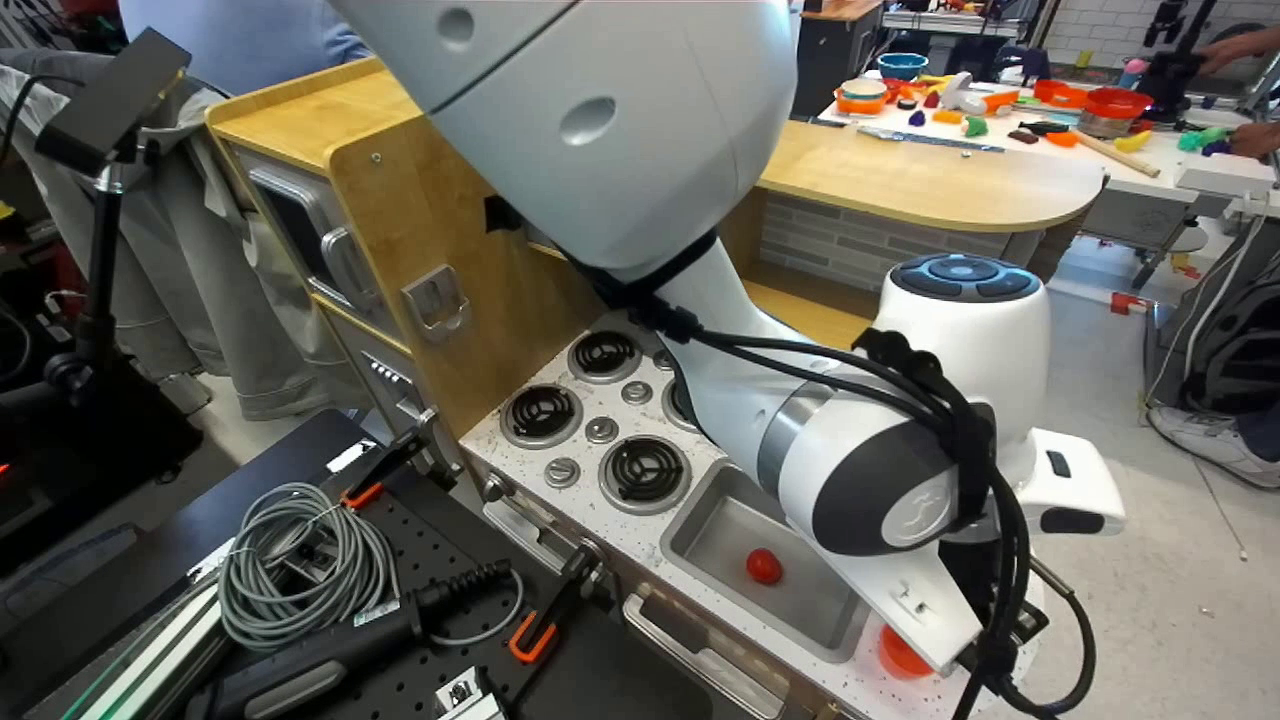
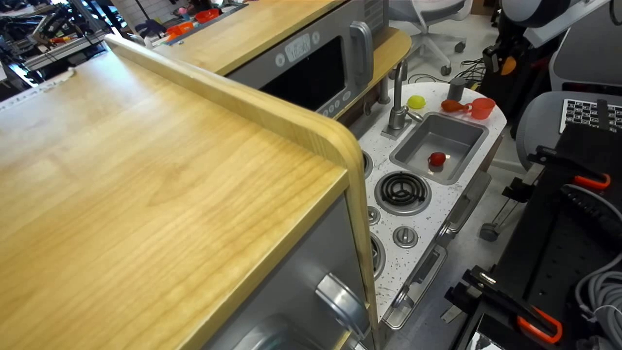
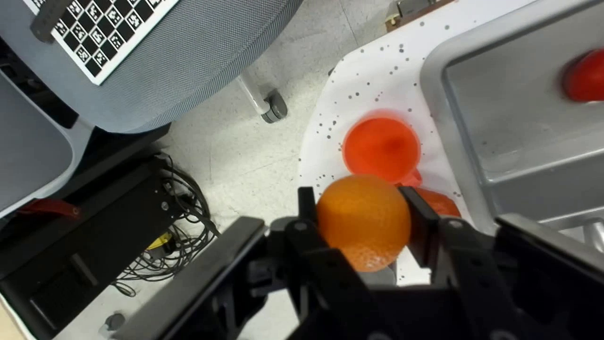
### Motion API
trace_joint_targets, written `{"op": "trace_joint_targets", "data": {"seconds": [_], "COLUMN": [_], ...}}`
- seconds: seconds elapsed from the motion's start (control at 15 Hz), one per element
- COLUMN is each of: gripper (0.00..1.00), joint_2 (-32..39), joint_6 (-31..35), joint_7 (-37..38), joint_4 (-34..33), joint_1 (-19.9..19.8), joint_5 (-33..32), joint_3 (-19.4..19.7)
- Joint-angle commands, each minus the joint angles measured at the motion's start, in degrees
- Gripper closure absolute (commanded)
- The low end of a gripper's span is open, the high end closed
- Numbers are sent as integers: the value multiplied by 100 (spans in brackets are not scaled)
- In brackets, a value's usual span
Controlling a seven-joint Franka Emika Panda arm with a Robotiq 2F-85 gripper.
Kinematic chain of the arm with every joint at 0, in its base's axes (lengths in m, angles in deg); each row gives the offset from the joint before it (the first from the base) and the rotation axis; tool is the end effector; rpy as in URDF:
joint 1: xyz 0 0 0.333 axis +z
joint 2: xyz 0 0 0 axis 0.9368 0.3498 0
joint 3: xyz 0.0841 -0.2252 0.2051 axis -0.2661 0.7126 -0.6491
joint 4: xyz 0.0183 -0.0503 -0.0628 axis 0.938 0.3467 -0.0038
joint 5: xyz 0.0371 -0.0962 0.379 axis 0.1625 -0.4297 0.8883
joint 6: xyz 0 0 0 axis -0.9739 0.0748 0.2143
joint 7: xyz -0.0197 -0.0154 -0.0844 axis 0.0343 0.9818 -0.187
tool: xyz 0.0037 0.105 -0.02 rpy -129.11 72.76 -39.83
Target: Remove the orange ball from the sink and place it inside the orange mug
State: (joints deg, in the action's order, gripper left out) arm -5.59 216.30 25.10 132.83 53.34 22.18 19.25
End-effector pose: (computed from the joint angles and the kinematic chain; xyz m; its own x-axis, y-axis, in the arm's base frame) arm 0.5154 -0.3573 0.1202 0.9157 -0.3816 0.1262 -0.4018 -0.8740 0.2731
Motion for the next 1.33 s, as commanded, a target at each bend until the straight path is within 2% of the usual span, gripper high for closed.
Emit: {"op": "trace_joint_targets", "data": {"seconds": [0.0, 0.8, 1.27], "gripper": [79, 79, 79], "joint_2": [245, 892, 1154], "joint_6": [-260, -834, -1141], "joint_7": [272, 444, 253], "joint_4": [-275, -1139, -1481], "joint_1": [-131, -398, -723], "joint_5": [153, 507, 855], "joint_3": [-17, -183, -662]}}
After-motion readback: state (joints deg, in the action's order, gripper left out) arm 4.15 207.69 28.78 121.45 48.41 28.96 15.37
